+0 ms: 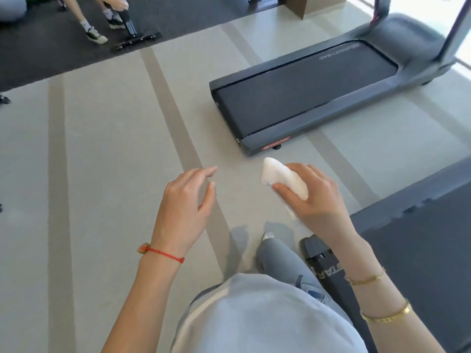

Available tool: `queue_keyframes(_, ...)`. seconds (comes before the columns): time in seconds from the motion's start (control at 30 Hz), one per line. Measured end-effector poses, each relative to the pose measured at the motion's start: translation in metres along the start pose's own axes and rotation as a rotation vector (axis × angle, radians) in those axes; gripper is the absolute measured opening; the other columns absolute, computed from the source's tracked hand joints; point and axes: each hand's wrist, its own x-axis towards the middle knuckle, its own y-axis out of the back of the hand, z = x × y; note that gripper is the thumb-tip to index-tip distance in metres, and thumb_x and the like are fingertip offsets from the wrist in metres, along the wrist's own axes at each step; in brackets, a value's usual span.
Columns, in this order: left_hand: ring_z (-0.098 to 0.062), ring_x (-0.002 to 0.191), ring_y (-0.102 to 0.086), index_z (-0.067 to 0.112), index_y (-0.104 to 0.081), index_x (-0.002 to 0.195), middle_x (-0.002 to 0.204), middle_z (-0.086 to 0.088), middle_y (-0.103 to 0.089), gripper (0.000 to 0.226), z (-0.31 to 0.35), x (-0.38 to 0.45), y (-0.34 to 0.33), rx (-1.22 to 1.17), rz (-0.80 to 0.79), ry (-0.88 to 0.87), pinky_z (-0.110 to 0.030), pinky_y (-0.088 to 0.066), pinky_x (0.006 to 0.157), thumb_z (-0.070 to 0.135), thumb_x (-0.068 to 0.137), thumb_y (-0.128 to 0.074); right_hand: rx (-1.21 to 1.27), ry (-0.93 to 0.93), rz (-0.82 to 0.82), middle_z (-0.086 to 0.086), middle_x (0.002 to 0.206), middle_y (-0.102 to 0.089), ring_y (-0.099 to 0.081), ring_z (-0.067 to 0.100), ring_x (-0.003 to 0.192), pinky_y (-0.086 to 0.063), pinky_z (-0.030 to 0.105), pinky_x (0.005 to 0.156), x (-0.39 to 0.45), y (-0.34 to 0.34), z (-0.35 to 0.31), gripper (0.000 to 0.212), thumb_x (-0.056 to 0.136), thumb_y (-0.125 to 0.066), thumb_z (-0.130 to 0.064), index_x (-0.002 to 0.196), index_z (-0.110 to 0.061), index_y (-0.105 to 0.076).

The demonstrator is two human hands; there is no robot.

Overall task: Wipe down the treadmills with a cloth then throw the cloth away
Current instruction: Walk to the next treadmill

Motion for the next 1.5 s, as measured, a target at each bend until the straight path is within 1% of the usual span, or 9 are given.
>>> queue_keyframes(0.17, -0.015, 0.105, -0.062, 0.015, -0.063, 0.125, 0.114, 0.001, -0.067, 0.028, -0.002, 0.098, -0.035, -0.028, -0.072, -0.083, -0.037, -0.050, 0.095, 0.017, 0.099, -0.052, -0.045, -0.079, 0.108, -0.010, 0.102, -0.063, -0.056, 0.015, 0.093, -0.045, 0.035, 0.084, 0.071, 0.004, 0.031, 0.035, 0.084, -0.062, -0.050, 0.112, -0.029, -0.062)
queue_keyframes(0.27, -0.013, 0.096, -0.061, 0.014, -0.064, 0.124, 0.115, 0.001, -0.067, 0.028, 0.004, 0.158, -0.061, -0.041, -0.086, -0.108, -0.035, -0.050, 0.092, 0.016, 0.099, -0.053, -0.058, -0.103, 0.123, -0.017, 0.098, -0.058, -0.052, 0.010, 0.090, -0.043, 0.033, 0.082, 0.119, 0.014, 0.054, 0.032, 0.085, -0.064, -0.049, 0.112, -0.033, -0.061)
queue_keyframes(0.4, -0.018, 0.109, -0.063, 0.013, -0.064, 0.124, 0.116, 0.000, -0.067, 0.028, 0.028, 0.244, -0.098, -0.095, -0.111, -0.142, -0.043, -0.049, 0.096, 0.012, 0.098, -0.054, -0.039, -0.138, 0.157, -0.017, 0.098, -0.060, -0.054, 0.010, 0.092, -0.046, 0.036, 0.084, 0.188, 0.043, 0.088, 0.027, 0.086, -0.065, -0.048, 0.109, -0.035, -0.060)
queue_keyframes(0.53, -0.014, 0.110, -0.062, 0.015, -0.064, 0.124, 0.116, 0.003, -0.067, 0.029, 0.060, 0.328, -0.135, -0.124, -0.137, -0.175, -0.040, -0.048, 0.097, 0.013, 0.098, -0.054, -0.052, -0.173, 0.204, -0.019, 0.096, -0.059, -0.052, 0.008, 0.091, -0.045, 0.037, 0.085, 0.254, 0.077, 0.120, 0.023, 0.087, -0.064, -0.048, 0.106, -0.038, -0.057)
queue_keyframes(0.63, -0.015, 0.110, -0.062, 0.015, -0.065, 0.124, 0.117, 0.003, -0.067, 0.029, 0.082, 0.384, -0.161, -0.153, -0.170, -0.233, -0.042, -0.049, 0.097, 0.013, 0.097, -0.054, -0.059, -0.211, 0.256, -0.017, 0.099, -0.060, -0.054, 0.010, 0.094, -0.046, 0.038, 0.085, 0.293, 0.101, 0.141, 0.025, 0.087, -0.065, -0.046, 0.108, -0.036, -0.059)
queue_keyframes(0.73, -0.015, 0.108, -0.063, 0.014, -0.065, 0.123, 0.116, 0.003, -0.067, 0.028, 0.104, 0.433, -0.187, -0.166, -0.219, -0.308, -0.044, -0.050, 0.094, 0.013, 0.097, -0.054, -0.060, -0.268, 0.301, -0.020, 0.100, -0.059, -0.053, 0.008, 0.093, -0.046, 0.038, 0.085, 0.320, 0.119, 0.161, 0.024, 0.087, -0.065, -0.045, 0.109, -0.037, -0.060)
queue_keyframes(0.97, -0.014, 0.108, -0.062, 0.015, -0.064, 0.124, 0.117, 0.003, -0.066, 0.029, 0.158, 0.525, -0.250, -0.163, -0.377, -0.484, -0.044, -0.048, 0.098, 0.015, 0.098, -0.053, -0.092, -0.437, 0.448, -0.017, 0.100, -0.060, -0.052, 0.006, 0.090, -0.046, 0.037, 0.086, 0.359, 0.158, 0.210, 0.027, 0.088, -0.063, -0.046, 0.111, -0.033, -0.061)
queue_keyframes(1.17, -0.015, 0.110, -0.061, 0.015, -0.063, 0.125, 0.118, 0.003, -0.066, 0.029, 0.208, 0.601, -0.314, -0.192, -0.502, -0.604, -0.043, -0.048, 0.099, 0.015, 0.098, -0.053, -0.134, -0.570, 0.556, -0.014, 0.100, -0.061, -0.053, 0.011, 0.090, -0.047, 0.039, 0.083, 0.398, 0.192, 0.265, 0.029, 0.088, -0.063, -0.047, 0.112, -0.031, -0.061)
queue_keyframes(1.5, -0.016, 0.109, -0.062, 0.013, -0.063, 0.126, 0.118, 0.003, -0.067, 0.030, 0.322, 0.740, -0.422, -0.268, -0.646, -0.859, -0.042, -0.048, 0.100, 0.014, 0.098, -0.054, -0.201, -0.705, 0.816, -0.012, 0.100, -0.063, -0.052, 0.007, 0.089, -0.045, 0.031, 0.080, 0.492, 0.274, 0.350, 0.030, 0.087, -0.061, -0.047, 0.110, -0.028, -0.062)
